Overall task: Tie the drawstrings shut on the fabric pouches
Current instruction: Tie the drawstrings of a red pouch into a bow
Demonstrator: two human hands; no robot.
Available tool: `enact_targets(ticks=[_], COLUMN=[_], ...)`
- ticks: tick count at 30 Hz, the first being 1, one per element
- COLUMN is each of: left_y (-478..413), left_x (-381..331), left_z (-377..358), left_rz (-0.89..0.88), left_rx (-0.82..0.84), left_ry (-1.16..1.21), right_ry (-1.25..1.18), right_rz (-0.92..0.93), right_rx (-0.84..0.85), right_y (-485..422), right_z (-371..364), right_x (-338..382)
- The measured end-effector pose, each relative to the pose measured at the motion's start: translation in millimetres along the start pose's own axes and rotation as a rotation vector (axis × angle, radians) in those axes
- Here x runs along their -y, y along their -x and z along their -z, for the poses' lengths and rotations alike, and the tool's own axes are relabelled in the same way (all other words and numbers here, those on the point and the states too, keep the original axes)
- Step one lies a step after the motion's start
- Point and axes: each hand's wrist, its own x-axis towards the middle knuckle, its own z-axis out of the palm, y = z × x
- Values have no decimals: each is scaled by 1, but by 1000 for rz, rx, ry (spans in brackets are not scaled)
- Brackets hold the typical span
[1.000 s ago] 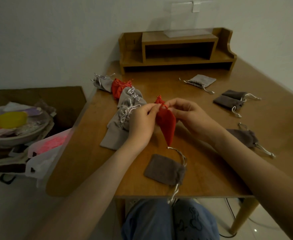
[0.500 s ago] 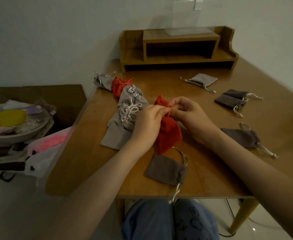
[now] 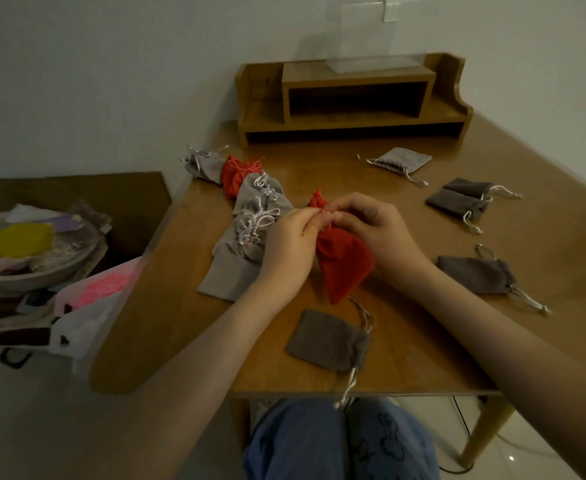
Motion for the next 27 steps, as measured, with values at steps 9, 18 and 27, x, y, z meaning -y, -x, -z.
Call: enact_targets(ticks=[9,18,27], left_y=[1,0,-3], left_x=[2,5,9], left_z=[-1,-2,-2], left_rz=[30,45,144], left_rx=[58,24,81], left_ry=[47,31,301], right_ry=[144,267,298], right_rz=[79,104,179], right_rx=[25,-77,-101], right_y=[-1,0,0], right_z=[1,-2,0], right_x=[-5,-5,-5])
